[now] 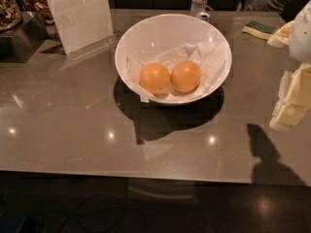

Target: Pick orange from white bowl

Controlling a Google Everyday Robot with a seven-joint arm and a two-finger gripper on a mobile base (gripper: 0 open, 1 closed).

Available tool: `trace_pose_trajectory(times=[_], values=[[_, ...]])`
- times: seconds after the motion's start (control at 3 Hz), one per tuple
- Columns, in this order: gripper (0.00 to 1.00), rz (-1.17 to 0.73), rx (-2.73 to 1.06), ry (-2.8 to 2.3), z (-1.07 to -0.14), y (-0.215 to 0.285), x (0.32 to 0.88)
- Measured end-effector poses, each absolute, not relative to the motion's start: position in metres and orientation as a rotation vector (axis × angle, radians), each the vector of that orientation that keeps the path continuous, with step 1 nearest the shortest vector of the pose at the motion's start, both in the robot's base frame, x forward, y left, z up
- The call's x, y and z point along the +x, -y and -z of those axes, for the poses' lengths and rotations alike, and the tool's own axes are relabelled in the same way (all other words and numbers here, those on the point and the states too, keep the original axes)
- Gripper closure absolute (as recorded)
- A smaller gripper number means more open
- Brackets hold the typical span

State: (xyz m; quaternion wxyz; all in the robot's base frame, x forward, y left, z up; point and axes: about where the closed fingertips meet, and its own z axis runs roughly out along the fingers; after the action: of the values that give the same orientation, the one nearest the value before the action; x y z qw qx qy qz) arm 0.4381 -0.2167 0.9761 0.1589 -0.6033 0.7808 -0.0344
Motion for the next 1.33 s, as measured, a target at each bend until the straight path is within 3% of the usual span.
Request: trace_pose_trajectory(times=[0.67,1.33], values=[[0.0,0.077,-1.736,-2.198,-0.98,0.214,0.442],[0.0,-0.062,-1.902,-2.047,-0.978,0.182,0.509]])
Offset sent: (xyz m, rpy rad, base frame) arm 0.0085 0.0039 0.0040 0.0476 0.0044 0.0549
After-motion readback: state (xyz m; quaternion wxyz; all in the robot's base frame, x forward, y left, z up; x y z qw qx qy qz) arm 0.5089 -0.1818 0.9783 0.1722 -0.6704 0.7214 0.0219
